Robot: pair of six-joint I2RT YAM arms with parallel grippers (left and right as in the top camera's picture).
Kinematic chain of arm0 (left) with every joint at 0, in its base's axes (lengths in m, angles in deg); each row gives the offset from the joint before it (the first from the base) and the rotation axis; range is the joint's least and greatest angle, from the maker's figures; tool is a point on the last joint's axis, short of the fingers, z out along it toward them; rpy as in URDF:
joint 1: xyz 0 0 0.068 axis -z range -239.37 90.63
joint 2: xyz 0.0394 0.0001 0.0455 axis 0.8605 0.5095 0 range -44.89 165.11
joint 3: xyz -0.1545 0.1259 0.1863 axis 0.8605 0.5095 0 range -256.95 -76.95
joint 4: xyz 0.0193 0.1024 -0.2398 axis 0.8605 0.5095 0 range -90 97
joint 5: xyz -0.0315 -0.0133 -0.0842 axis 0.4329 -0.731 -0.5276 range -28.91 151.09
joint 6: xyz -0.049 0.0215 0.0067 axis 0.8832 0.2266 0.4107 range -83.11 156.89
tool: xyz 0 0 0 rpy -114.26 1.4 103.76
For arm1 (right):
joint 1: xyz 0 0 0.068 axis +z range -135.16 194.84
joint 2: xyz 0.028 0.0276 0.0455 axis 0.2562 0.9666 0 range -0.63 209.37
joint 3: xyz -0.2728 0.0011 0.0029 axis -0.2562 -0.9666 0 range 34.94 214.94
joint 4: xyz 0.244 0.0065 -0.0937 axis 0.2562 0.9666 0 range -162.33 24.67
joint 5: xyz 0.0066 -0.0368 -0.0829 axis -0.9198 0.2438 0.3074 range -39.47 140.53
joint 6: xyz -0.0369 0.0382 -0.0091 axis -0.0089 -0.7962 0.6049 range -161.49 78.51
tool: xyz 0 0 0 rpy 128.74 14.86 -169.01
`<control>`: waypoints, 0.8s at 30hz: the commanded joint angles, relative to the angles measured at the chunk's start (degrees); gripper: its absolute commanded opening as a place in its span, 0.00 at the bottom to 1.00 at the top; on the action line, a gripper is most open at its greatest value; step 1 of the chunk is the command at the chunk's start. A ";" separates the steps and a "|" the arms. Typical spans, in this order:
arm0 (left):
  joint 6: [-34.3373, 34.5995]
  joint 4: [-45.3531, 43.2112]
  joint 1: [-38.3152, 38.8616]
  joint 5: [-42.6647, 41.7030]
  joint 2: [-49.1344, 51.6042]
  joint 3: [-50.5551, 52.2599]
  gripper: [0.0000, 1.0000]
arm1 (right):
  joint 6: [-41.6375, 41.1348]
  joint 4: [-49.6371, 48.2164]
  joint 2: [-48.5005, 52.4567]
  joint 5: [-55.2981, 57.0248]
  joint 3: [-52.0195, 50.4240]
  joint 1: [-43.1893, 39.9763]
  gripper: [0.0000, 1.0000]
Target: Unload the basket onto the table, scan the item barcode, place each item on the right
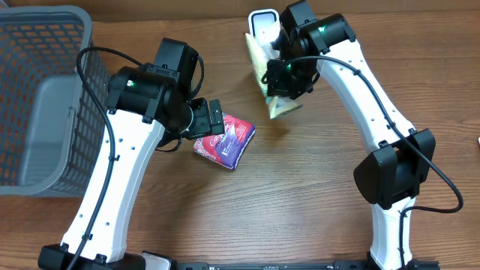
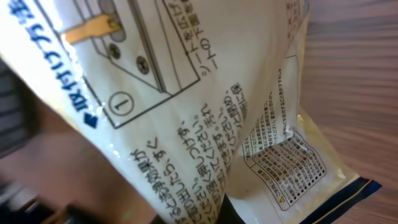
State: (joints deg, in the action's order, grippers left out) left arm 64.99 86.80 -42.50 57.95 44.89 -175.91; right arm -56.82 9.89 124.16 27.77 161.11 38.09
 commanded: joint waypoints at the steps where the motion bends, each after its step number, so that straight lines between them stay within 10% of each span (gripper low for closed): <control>1: -0.90 -0.09 0.04 0.39 -0.63 -0.79 1.00 | 2.12 1.95 -1.22 -12.39 0.94 -0.17 0.04; 14: -0.90 -0.09 0.04 0.39 -0.63 -0.79 1.00 | 1.84 -8.68 -1.22 -21.99 -23.82 -5.81 0.09; 16: -0.90 -0.09 0.04 0.39 -0.63 -0.79 1.00 | 1.84 -8.66 -1.22 -18.88 -24.06 -9.46 0.19; 18: -0.90 -0.09 0.04 0.39 -0.63 -0.79 1.00 | 1.84 -8.22 -1.22 -12.46 -24.06 -14.14 0.56; 24: -0.90 -0.09 0.04 0.39 -0.63 -0.79 1.00 | 2.05 -4.44 -1.25 3.96 -21.44 -21.84 0.70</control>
State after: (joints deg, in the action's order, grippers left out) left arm 64.99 86.80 -42.50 57.95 44.89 -175.91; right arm -55.18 4.33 124.25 23.29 137.16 17.10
